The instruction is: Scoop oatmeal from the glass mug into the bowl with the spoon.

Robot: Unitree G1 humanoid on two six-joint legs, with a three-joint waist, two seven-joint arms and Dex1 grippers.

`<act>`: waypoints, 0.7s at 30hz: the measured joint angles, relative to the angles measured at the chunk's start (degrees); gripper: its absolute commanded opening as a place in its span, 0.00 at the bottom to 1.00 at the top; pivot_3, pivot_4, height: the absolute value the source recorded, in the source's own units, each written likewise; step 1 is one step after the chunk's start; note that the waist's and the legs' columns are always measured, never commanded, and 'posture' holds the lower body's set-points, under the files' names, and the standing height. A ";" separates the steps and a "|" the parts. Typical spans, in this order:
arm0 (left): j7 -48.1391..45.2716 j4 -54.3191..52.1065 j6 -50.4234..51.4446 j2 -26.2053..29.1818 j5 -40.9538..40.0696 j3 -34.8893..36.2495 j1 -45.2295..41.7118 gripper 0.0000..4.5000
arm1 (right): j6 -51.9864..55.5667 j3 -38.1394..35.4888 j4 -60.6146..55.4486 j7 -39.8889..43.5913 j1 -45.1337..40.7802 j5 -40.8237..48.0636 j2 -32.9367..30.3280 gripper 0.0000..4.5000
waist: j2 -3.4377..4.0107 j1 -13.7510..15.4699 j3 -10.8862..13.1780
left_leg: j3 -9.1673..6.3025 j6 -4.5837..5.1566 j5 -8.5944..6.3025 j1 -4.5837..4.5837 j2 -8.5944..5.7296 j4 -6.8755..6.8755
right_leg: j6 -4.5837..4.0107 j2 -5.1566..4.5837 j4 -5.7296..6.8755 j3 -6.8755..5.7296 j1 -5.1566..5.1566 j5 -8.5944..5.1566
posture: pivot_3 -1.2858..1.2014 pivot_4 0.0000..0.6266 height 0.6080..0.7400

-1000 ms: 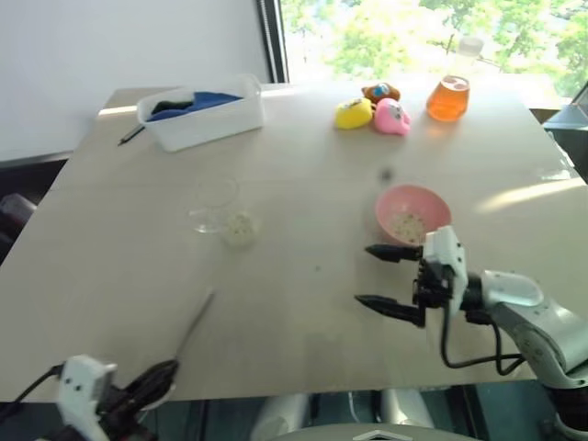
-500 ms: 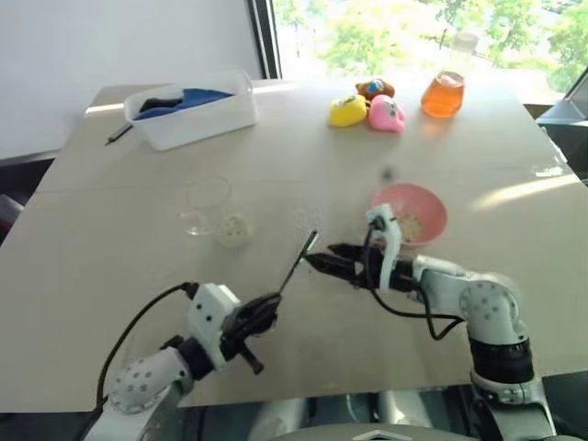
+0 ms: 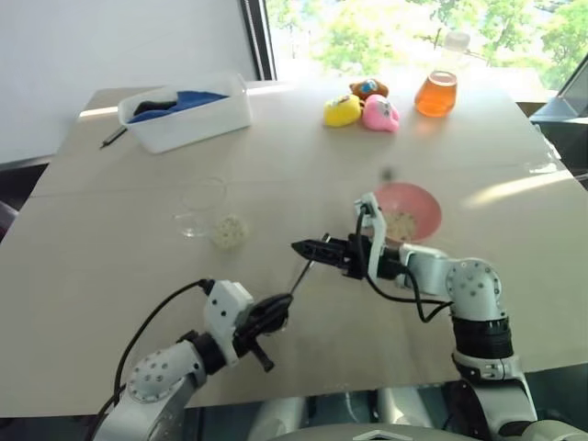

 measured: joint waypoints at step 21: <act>-0.84 3.34 -0.95 -0.07 -1.45 -1.31 -2.01 0.07 | -0.57 0.01 0.39 0.20 -0.01 -0.68 -0.34 0.01 | 0.02 -0.02 -0.01 | 0.02 0.00 0.00 0.00 0.00 0.01 | 0.00 0.00 0.04 0.03 -0.03 0.00 | 0.52 0.24 1.00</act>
